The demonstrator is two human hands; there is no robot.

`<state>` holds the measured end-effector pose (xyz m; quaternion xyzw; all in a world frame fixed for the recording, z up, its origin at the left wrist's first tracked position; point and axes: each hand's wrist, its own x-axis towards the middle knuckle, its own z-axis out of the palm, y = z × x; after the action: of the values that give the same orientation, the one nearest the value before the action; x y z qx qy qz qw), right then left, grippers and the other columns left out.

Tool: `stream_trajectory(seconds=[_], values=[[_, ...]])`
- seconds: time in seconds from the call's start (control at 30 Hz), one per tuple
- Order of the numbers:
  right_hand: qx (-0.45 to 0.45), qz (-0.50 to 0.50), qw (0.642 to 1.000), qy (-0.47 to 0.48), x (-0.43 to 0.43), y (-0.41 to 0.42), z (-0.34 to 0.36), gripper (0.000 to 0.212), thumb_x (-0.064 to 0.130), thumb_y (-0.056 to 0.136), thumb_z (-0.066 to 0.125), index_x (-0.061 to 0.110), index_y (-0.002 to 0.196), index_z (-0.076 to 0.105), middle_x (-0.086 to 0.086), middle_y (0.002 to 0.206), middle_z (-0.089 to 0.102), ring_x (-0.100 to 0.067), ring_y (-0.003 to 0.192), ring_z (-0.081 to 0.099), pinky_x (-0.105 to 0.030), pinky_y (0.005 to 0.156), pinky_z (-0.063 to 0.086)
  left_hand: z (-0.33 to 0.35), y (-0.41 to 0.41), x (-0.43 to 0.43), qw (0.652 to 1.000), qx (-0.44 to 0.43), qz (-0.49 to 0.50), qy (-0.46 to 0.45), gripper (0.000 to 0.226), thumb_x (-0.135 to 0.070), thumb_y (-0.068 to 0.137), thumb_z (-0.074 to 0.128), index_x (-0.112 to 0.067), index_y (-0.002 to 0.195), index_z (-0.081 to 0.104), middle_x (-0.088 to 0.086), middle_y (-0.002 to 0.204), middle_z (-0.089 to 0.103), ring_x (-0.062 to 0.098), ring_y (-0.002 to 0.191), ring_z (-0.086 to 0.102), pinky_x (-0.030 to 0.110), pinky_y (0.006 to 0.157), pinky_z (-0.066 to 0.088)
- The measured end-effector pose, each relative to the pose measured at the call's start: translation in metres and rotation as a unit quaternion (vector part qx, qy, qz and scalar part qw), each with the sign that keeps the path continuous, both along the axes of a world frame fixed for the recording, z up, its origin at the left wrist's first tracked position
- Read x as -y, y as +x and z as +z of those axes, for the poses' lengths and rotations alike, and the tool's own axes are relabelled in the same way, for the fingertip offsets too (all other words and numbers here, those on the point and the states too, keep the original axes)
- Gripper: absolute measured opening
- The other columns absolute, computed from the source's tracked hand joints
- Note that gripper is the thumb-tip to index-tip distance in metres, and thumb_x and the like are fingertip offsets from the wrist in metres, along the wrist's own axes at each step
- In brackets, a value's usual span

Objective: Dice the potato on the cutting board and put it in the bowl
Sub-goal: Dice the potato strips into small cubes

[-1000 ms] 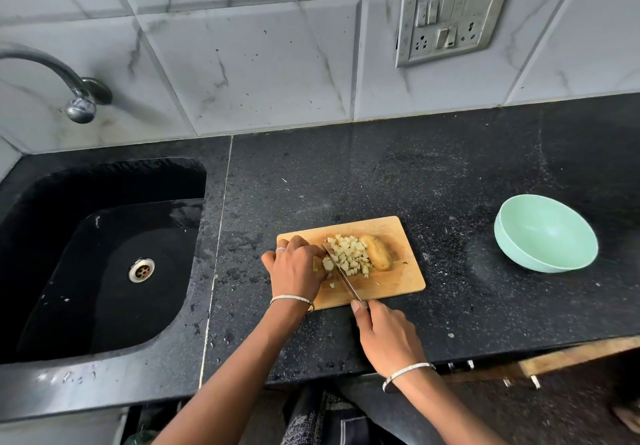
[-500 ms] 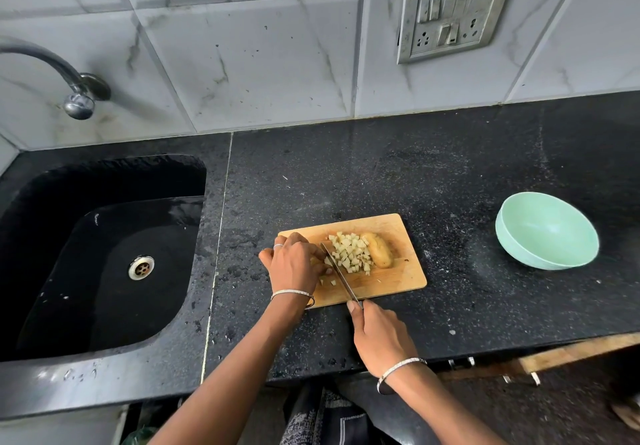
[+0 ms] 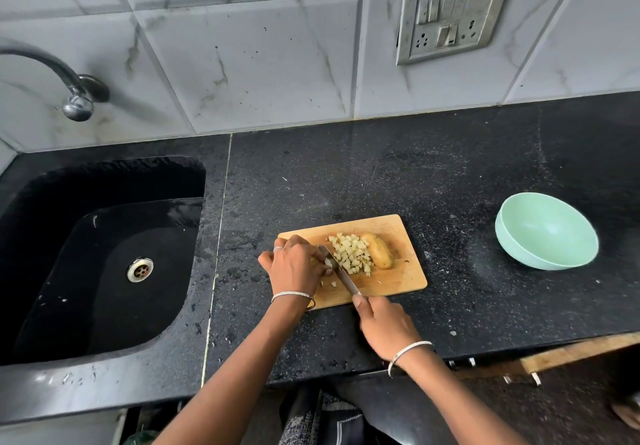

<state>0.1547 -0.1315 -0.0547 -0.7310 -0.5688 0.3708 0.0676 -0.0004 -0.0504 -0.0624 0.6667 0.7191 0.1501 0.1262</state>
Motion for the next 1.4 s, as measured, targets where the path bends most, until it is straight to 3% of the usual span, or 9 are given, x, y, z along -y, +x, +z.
stream_trajectory(seconds=[0.13,0.2,0.43,0.57,0.7,0.9,1.1,1.3,1.4], values=[[-0.067,-0.024,0.997,0.019,0.001,0.008,0.006,0.050,0.046,0.103,0.032,0.016,0.073,0.059,0.005,0.061,0.058,-0.031,0.082,0.064,-0.039,0.079,0.049,-0.001,0.001,-0.001,1.000,0.019,-0.009,0.003,0.020,-0.045,0.069,0.080,-0.037,0.086,0.074,-0.013,0.104,0.059,0.017,0.106,0.042,0.037,0.083,0.025],[-0.075,-0.039,0.996,0.043,0.002,0.010,0.010,0.050,0.045,0.103,0.034,0.017,0.070,0.058,0.007,0.056,0.055,-0.029,0.076,0.064,-0.038,0.076,0.049,0.001,0.004,-0.001,1.000,0.016,-0.016,0.004,0.022,-0.047,0.068,0.079,-0.038,0.088,0.073,-0.014,0.105,0.058,0.016,0.107,0.042,0.036,0.081,0.020],[-0.060,-0.036,0.995,0.078,-0.001,0.014,0.009,0.048,0.048,0.102,0.033,0.018,0.076,0.061,0.005,0.071,0.061,-0.025,0.080,0.062,-0.035,0.072,0.044,-0.001,0.015,-0.007,0.999,0.015,-0.035,0.005,0.022,-0.042,0.072,0.076,-0.033,0.091,0.071,-0.013,0.091,0.069,0.014,0.102,0.051,0.037,0.081,0.019],[-0.056,-0.022,0.995,0.079,0.000,0.012,0.007,0.048,0.048,0.102,0.032,0.018,0.081,0.062,0.008,0.071,0.060,-0.024,0.081,0.063,-0.036,0.075,0.047,-0.011,0.002,-0.013,0.992,0.123,-0.040,0.007,0.017,-0.038,0.073,0.074,-0.033,0.089,0.071,-0.017,0.078,0.072,0.007,0.094,0.061,0.044,0.093,0.035],[-0.028,0.005,0.997,0.075,0.004,0.007,-0.004,0.051,0.055,0.100,0.028,0.020,0.085,0.062,-0.003,0.084,0.067,-0.029,0.088,0.063,-0.039,0.078,0.048,0.003,-0.013,-0.008,0.990,0.120,0.042,0.059,0.011,-0.045,0.082,0.070,-0.039,0.092,0.071,-0.017,0.083,0.072,0.004,0.089,0.062,0.032,0.076,0.020],[0.048,0.015,0.996,0.074,0.011,-0.001,-0.014,0.050,0.056,0.100,0.024,0.021,0.100,0.059,-0.011,0.101,0.066,-0.037,0.099,0.061,-0.041,0.074,0.045,0.002,-0.024,0.004,0.992,0.107,0.060,0.000,0.016,-0.029,0.085,0.067,-0.038,0.098,0.070,-0.016,0.090,0.072,0.011,0.098,0.063,0.033,0.080,0.029],[0.054,-0.001,0.995,0.087,0.008,0.003,-0.014,0.048,0.056,0.100,0.023,0.021,0.094,0.057,-0.008,0.095,0.067,-0.035,0.094,0.063,-0.041,0.071,0.046,-0.004,-0.018,0.011,0.999,0.025,0.032,-0.031,0.029,-0.043,0.079,0.073,-0.038,0.107,0.068,-0.014,0.100,0.070,0.014,0.108,0.054,0.038,0.084,0.030],[0.021,0.021,0.997,0.076,0.011,-0.001,-0.013,0.049,0.060,0.099,0.023,0.025,0.090,0.056,-0.004,0.091,0.066,-0.032,0.092,0.062,-0.042,0.075,0.048,-0.001,-0.012,0.008,0.999,0.031,0.015,-0.034,0.026,-0.040,0.081,0.072,-0.038,0.107,0.070,-0.009,0.099,0.071,0.018,0.105,0.055,0.036,0.082,0.028],[0.012,0.020,0.997,0.069,0.011,-0.003,-0.014,0.047,0.059,0.099,0.024,0.026,0.086,0.055,-0.002,0.090,0.066,-0.030,0.090,0.062,-0.040,0.075,0.048,-0.003,-0.011,0.007,0.995,0.095,0.019,-0.028,0.025,-0.035,0.076,0.078,-0.036,0.100,0.072,-0.012,0.092,0.073,0.012,0.098,0.062,0.033,0.083,0.030]])
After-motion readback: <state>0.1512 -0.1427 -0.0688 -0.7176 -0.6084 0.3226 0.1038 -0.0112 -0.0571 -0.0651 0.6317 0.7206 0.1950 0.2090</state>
